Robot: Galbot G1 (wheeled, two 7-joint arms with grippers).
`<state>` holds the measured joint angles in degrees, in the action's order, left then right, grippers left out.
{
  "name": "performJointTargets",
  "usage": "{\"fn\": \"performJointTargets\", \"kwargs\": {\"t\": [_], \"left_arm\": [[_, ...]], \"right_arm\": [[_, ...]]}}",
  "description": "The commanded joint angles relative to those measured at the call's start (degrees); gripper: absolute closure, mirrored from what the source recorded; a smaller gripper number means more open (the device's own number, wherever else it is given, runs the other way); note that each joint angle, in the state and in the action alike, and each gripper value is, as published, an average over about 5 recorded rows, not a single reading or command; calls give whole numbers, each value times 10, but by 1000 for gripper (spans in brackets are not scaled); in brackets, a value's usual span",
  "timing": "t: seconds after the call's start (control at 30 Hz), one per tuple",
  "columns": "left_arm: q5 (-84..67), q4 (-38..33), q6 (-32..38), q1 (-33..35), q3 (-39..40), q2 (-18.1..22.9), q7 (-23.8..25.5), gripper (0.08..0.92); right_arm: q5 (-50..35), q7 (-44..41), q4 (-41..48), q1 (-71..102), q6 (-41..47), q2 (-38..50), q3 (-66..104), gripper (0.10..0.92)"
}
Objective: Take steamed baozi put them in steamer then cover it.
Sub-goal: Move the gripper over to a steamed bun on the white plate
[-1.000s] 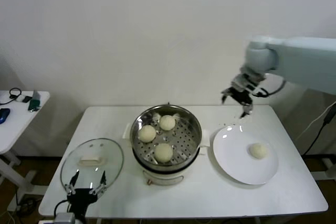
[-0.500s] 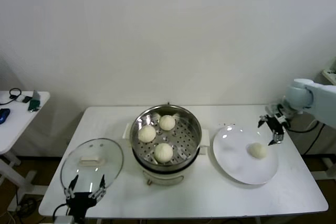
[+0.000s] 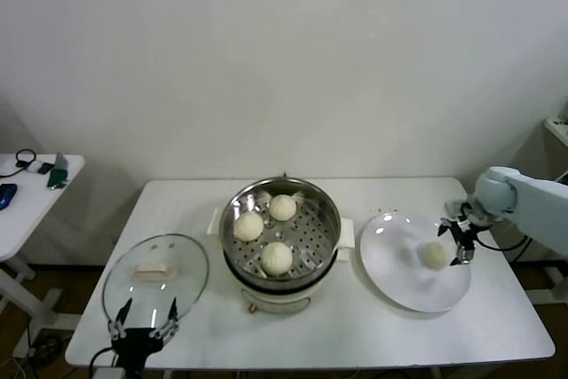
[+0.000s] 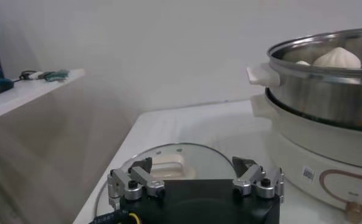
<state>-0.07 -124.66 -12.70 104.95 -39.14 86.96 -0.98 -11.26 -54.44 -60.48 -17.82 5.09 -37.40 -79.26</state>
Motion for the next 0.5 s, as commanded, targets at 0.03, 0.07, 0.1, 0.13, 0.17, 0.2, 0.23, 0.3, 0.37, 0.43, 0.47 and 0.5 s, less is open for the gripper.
{"fn": "performJointTargets", "kwargs": {"t": [0.03,0.07,0.1,0.13,0.17,0.2,0.23,0.3,0.37,0.43,0.47,0.5], "left_arm": [[1,1,0,0,1,0,0,177],[1,1,0,0,1,0,0,177],[1,1,0,0,0,0,0,177],[1,1,0,0,0,0,0,177],[1,1,0,0,0,0,0,177],[1,1,0,0,0,0,0,177],[1,1,0,0,0,0,0,177],[1,1,0,-1,1,-1,0,177],[1,0,0,-2,1,-1,0,177],[0,0,0,-2,2,-1,0,177],[0,0,0,-2,2,0,0,177],[0,-1,0,-2,2,-1,0,177]], "right_arm": [[12,7,49,61,7,-33,57,203],[13,7,51,62,7,-36,58,203],[13,7,53,63,7,-38,59,203],[13,7,53,63,7,-39,60,203],[13,7,53,63,7,-40,60,206],[14,7,52,63,7,-40,60,210],[14,6,50,61,7,-40,59,220],[14,5,46,55,8,-39,55,251],[13,3,41,46,8,-37,48,289],[11,1,34,35,9,-34,39,318],[9,0,29,28,9,-32,35,332],[5,-2,24,19,10,-30,30,342]]}}
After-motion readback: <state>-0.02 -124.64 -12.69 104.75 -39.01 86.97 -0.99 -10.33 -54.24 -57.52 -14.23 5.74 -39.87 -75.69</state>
